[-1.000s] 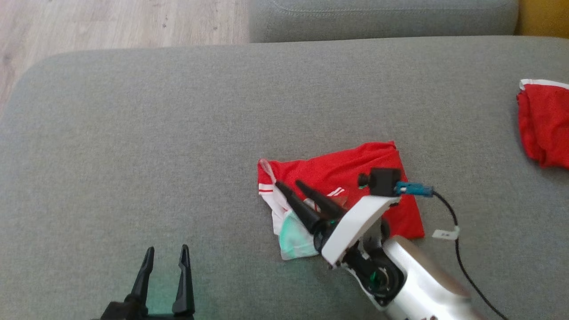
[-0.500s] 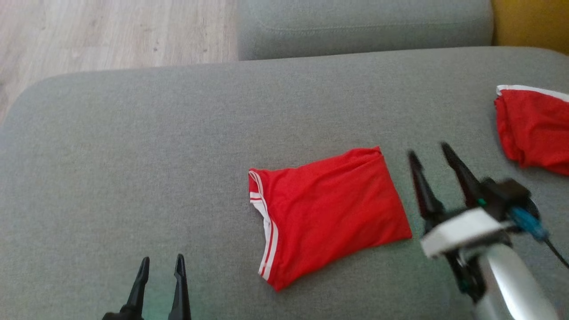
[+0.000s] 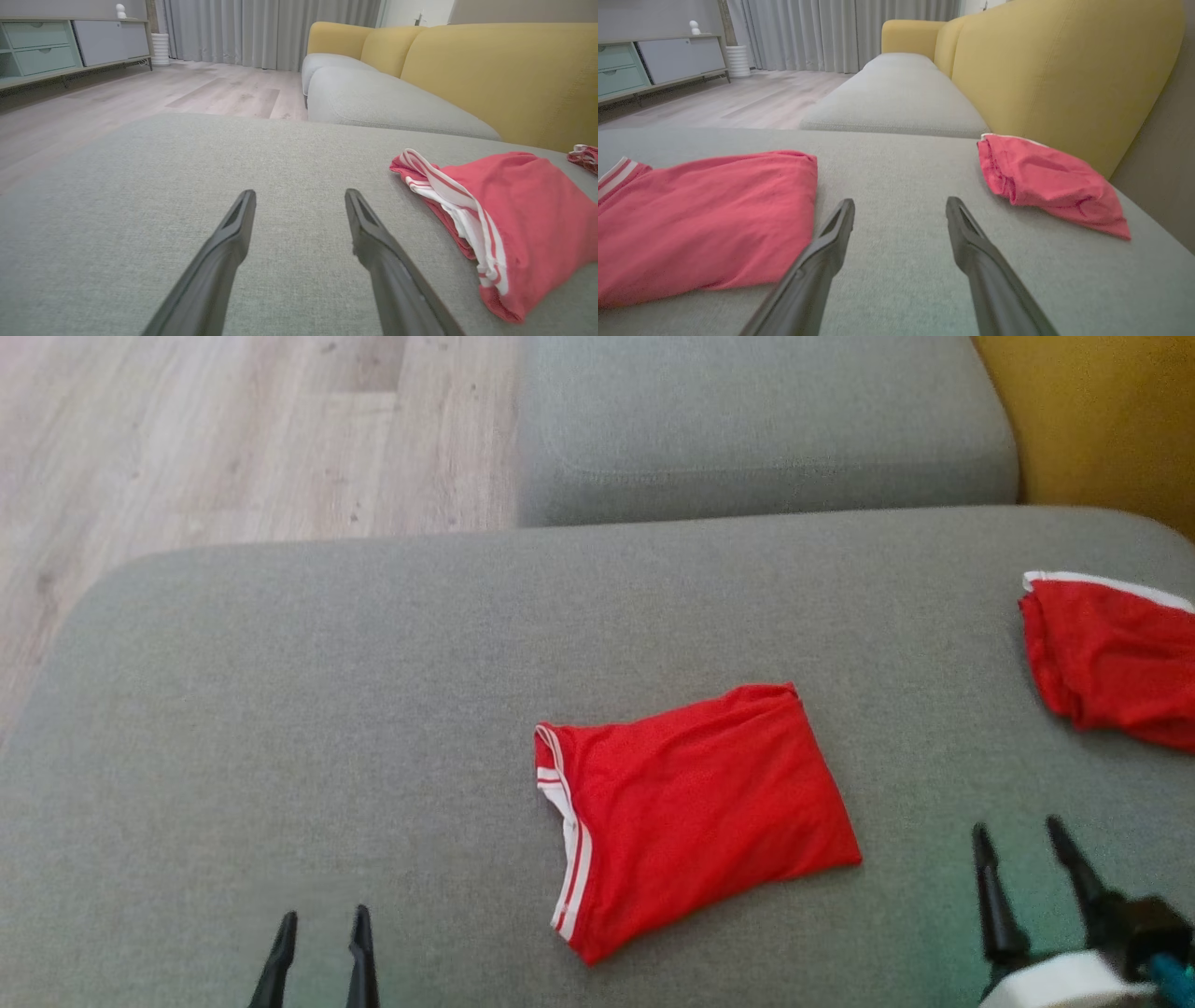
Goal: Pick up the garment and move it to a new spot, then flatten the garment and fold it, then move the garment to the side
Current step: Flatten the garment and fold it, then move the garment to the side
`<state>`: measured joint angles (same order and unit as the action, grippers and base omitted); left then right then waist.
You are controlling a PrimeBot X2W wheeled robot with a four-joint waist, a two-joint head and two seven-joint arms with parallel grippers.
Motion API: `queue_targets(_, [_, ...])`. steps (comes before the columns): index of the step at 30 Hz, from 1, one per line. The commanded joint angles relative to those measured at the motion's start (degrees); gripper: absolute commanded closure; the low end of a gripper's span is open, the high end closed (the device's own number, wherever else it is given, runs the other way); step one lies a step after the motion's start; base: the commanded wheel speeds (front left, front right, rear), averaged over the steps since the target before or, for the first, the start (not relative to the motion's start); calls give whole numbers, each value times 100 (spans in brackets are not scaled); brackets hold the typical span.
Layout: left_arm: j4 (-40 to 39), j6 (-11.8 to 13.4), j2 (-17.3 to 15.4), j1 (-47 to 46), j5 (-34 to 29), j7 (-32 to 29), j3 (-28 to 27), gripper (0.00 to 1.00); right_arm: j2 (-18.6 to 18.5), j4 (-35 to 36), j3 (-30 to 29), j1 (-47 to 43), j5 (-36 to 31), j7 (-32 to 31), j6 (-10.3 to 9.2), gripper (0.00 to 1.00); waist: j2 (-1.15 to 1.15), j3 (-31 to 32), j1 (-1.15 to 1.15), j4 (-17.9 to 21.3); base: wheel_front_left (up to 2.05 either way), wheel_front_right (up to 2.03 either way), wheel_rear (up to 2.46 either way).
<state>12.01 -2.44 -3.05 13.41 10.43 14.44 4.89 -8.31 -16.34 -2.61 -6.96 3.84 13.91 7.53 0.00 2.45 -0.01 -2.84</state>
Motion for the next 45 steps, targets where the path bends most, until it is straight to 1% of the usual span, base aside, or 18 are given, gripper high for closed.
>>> queue_targets(1, [-133,-24,17,-194,-62,56,-288,0,16,91,125,33,-76,95,-4,0,0,60,1,-3,0,0,0])
queue_targets(8, [-118,-71,17,-213,-102,56,-378,0,117,-58,188,12,-72,106,-4,0,0,91,1,56,0,0,0])
queue_targets(11, [-132,-82,17,-241,-107,56,-388,0,219,-116,202,159,260,105,-4,0,0,48,1,68,0,0,0])
queue_targets(13, [-150,-90,17,-249,-100,56,-369,0,223,-39,343,386,565,-29,-4,0,0,9,1,75,0,0,0])
queue_targets(15, [-169,-90,17,-258,-94,56,-347,0,164,135,512,691,951,-377,-4,0,0,-43,1,79,0,0,0])
queue_targets(19, [-180,-94,17,-276,-75,56,-301,0,-113,461,1025,1369,1777,-1543,-4,0,0,-163,1,66,0,0,0])
queue_targets(21, [-156,-102,17,-300,-73,56,-257,0,-253,429,1190,1681,2037,-2130,-4,0,0,-213,1,23,0,0,0])
queue_targets(23, [-136,-114,17,-345,-79,56,-212,0,-314,250,1325,1928,2278,-2683,-4,0,0,-264,1,-38,0,0,0])
queue_targets(26, [-120,-116,17,-447,-60,56,-154,0,-328,-203,1446,2226,2479,-3217,-4,0,0,-367,1,-167,0,0,0])
queue_targets(29, [-126,-124,17,-513,-52,56,-62,0,-288,-821,1519,2410,2398,-3419,-4,0,0,-436,1,-294,0,0,0])
queue_targets(33, [-100,-131,17,-570,-54,56,2,0,-103,-1660,1543,2630,2299,-3423,-4,0,0,-506,1,-395,0,0,0])
queue_targets(36, [-95,-129,17,-600,-58,56,21,0,124,-2182,1559,2779,2588,-3560,-4,0,0,-535,1,-414,0,0,0])
queue_targets(37, [-93,-131,17,-611,-65,56,30,0,145,-2313,1586,2839,2652,-3593,-4,58,0,-542,1,-410,0,0,0])
queue_targets(38, [-92,-125,17,-629,-65,56,28,0,145,-2422,1603,2909,2676,-3586,-4,100,0,-553,1,-391,0,0,0])
queue_targets(41, [-126,-106,17,-685,-39,56,-3,0,78,-2509,1663,3210,2748,-3372,-4,100,0,-611,1,-251,0,0,0])
queue_targets(45, [-162,-145,17,-757,-73,56,-18,0,-209,-2484,1562,3913,2684,-2858,-4,100,0,-795,1,113,0,0,0])
